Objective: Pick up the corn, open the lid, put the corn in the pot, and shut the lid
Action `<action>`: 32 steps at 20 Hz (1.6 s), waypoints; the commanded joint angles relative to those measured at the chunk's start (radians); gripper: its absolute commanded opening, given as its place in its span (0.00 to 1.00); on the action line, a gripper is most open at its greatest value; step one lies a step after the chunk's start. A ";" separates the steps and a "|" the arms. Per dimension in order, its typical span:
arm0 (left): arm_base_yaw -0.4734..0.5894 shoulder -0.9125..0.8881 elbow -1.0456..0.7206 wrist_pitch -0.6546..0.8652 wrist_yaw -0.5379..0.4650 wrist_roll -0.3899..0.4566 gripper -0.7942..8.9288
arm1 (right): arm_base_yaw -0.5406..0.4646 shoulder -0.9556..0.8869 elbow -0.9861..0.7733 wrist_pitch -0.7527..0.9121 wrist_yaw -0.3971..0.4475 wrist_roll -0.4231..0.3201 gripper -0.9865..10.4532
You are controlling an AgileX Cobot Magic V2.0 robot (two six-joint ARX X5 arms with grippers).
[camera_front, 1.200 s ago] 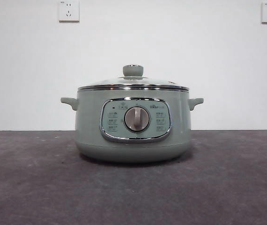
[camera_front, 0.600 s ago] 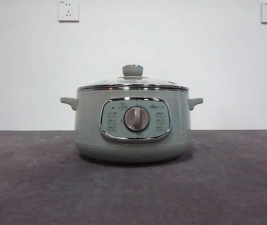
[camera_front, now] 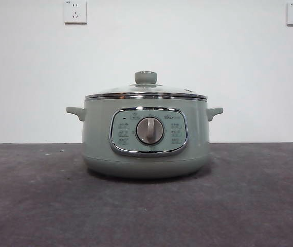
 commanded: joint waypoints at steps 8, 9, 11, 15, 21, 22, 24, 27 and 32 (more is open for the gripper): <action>0.003 0.019 -0.011 0.010 -0.002 -0.003 0.08 | -0.002 -0.001 -0.012 0.006 0.005 0.002 0.08; 0.003 0.020 -0.011 0.010 -0.002 -0.003 0.08 | -0.015 -0.007 -0.014 0.006 0.051 -0.031 0.08; 0.003 0.020 -0.011 0.011 -0.002 -0.003 0.08 | -0.089 -0.047 -0.066 0.066 0.140 -0.075 0.08; 0.003 0.026 -0.011 0.011 -0.002 -0.003 0.08 | -0.417 -0.322 -0.500 0.621 -0.133 -0.225 0.08; 0.003 0.040 -0.011 0.010 -0.002 -0.003 0.08 | -0.700 -0.661 -1.069 1.148 -0.209 -0.263 0.08; 0.003 0.040 -0.011 0.010 -0.002 -0.003 0.08 | -0.711 -0.690 -1.126 1.167 -0.206 -0.263 0.08; 0.003 0.043 -0.011 0.010 -0.002 -0.003 0.08 | -0.713 -0.726 -1.196 1.178 -0.206 -0.261 0.08; 0.003 0.043 -0.011 0.010 -0.002 -0.003 0.08 | -0.711 -0.758 -1.257 1.182 -0.206 -0.253 0.08; 0.003 0.043 -0.011 0.010 -0.002 -0.003 0.08 | -0.700 -0.776 -1.266 1.153 -0.181 -0.259 0.09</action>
